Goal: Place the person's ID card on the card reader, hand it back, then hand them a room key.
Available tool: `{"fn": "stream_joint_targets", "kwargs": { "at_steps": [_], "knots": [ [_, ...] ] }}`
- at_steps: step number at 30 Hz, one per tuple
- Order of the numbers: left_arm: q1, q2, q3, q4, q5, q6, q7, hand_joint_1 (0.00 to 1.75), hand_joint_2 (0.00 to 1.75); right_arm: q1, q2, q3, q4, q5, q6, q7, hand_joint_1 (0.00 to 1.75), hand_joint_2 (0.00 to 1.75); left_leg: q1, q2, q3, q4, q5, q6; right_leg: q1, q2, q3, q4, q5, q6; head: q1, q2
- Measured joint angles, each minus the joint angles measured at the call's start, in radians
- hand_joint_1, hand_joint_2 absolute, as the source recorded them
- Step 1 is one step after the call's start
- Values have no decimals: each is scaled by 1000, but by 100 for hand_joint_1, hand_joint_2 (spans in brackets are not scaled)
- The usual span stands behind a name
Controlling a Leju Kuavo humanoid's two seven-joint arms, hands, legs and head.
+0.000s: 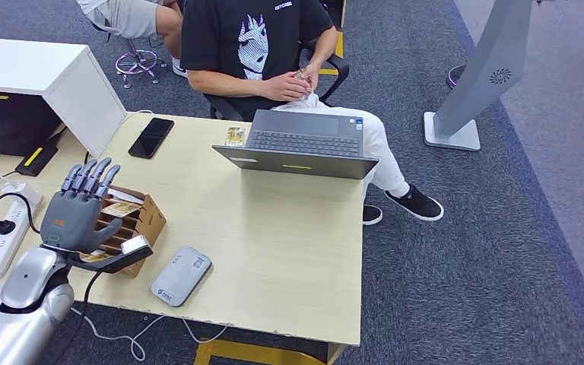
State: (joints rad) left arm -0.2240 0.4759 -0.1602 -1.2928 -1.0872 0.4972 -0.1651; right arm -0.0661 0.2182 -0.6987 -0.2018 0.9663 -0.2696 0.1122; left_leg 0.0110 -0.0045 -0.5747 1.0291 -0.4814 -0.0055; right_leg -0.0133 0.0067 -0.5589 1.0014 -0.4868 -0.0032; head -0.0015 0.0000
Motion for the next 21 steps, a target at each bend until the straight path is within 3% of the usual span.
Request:
{"fn": "stream_joint_targets", "kwargs": {
  "at_steps": [21],
  "knots": [
    [-2,11,7,40,10,-5,18,0,175,0,0,-5,0,-2,-1,-8,0,175,0,0,0,0,0,0,0,0,0,0,0,0,0,0]
  ]
}}
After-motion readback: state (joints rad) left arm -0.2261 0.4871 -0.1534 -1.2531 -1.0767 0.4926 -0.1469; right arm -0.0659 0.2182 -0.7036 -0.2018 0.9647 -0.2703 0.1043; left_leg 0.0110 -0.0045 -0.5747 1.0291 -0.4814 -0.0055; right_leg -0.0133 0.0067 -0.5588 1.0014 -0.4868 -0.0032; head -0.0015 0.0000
